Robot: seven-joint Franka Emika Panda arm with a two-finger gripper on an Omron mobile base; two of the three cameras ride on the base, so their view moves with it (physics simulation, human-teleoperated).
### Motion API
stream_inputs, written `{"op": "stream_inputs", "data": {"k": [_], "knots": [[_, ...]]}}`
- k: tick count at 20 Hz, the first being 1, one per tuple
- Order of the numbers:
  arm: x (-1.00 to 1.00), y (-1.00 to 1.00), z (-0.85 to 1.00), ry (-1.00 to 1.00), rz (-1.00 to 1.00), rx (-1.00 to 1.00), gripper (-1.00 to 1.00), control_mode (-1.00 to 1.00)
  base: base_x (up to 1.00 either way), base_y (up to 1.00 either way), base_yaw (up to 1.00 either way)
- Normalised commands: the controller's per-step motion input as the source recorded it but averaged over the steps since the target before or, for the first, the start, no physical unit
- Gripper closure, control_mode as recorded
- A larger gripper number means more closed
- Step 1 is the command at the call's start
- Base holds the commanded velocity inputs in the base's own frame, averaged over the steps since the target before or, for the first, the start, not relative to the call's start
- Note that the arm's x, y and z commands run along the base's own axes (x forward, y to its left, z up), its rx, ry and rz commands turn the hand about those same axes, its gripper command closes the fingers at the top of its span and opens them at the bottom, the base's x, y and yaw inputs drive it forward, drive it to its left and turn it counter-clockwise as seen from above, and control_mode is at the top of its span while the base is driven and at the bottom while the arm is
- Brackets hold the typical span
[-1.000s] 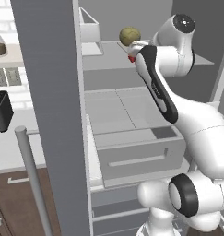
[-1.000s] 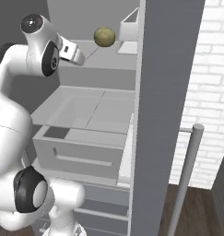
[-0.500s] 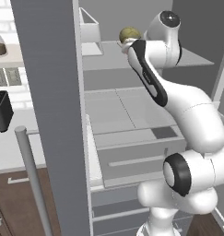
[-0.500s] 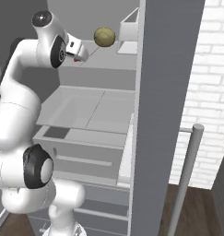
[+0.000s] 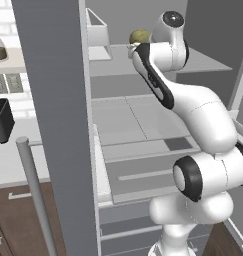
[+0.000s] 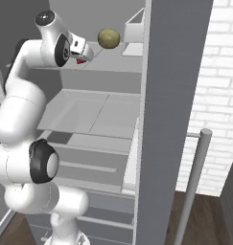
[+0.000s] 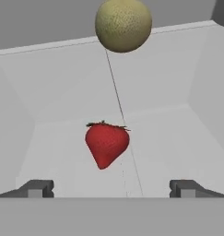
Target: Take the strawberry from the fridge and place it on top of the pancake, located on the dining counter.
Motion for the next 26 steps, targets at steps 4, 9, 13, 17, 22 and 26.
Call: {"op": "stream_inputs", "data": {"k": [4,9,13,17,22,26], "knots": [[0.26,0.00,-0.21,0.00,0.00,-0.07,-1.00,-1.00,0.00,0.00,0.00],[0.33,0.00,-0.15,0.00,0.00,-0.04,-1.00,-1.00,0.00,0.00,0.00],[0.33,0.00,-0.03,0.01,0.00,-0.01,-1.00,-1.00,0.00,0.00,0.00],[0.49,0.00,0.00,0.05,0.00,0.00,-1.00,-1.00,0.00,0.00,0.00],[0.30,0.00,-0.02,0.04,0.00,0.00,-1.00,-1.00,0.00,0.00,0.00],[0.00,0.02,-0.10,0.00,0.00,-0.01,-1.00,-1.00,0.00,0.00,0.00]]}}
